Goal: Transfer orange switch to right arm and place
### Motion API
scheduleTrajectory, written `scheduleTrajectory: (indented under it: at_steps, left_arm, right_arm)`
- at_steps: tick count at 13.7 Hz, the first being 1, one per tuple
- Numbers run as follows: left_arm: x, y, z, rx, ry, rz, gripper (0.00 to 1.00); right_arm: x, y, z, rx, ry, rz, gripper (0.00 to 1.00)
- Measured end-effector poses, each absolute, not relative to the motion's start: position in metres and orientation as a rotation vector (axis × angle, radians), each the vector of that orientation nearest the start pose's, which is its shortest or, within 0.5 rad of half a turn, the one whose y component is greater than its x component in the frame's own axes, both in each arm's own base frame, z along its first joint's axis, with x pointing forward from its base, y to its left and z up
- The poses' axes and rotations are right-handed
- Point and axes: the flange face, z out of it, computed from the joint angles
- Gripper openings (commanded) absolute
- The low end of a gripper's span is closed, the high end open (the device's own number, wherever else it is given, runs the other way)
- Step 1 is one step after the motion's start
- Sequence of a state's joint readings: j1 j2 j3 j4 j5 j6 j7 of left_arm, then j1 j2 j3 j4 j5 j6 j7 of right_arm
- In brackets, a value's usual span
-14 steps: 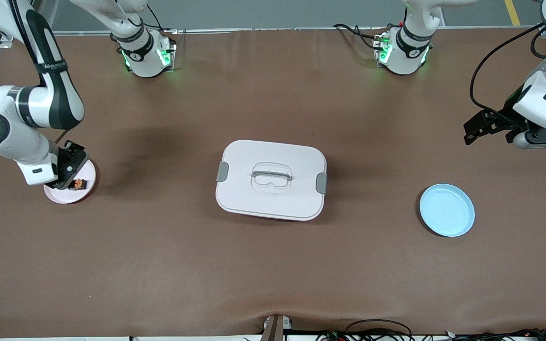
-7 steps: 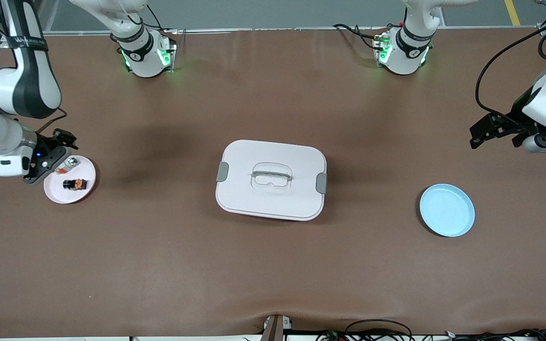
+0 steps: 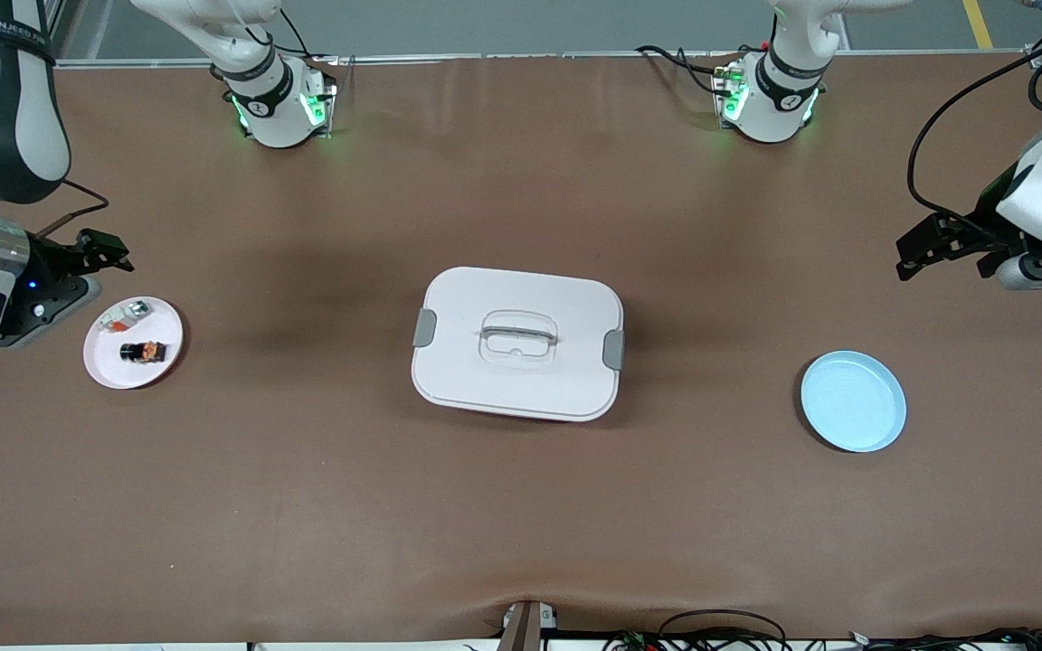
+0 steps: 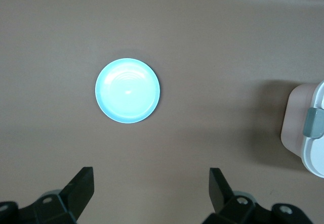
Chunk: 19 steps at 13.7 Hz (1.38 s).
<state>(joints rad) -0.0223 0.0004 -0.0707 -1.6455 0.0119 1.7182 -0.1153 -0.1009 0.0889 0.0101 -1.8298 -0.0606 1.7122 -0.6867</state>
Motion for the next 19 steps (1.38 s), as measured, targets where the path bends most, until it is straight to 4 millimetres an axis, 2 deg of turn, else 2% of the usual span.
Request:
scheduleTrajectory:
  at_steps: [4, 6, 8, 15, 19]
  left_arm:
    - [0.565, -0.054, 0.602, -3.135, -0.026, -0.112, 1.0]
    - [0.565, -0.053, 0.602, -3.135, -0.028, -0.11, 1.0]
    - [0.565, -0.052, 0.601, -3.135, -0.031, -0.109, 1.0]
    - [0.565, -0.049, 0.6, -3.135, -0.04, -0.102, 1.0]
    - [0.566, -0.046, 0.598, -3.134, -0.047, -0.095, 1.0]
  right_arm:
    - [0.567, -0.036, 0.485, -3.024, -0.787, 0.308, 1.0]
    - [0.569, -0.02, 0.512, -3.068, -0.656, 0.318, 1.0]
    - [0.571, -0.011, 0.539, -3.093, -0.605, 0.285, 1.0]
    - [0.571, -0.011, 0.604, -3.126, -0.518, 0.19, 1.0]
    - [0.569, -0.012, 0.611, -3.119, -0.502, 0.195, 1.0]
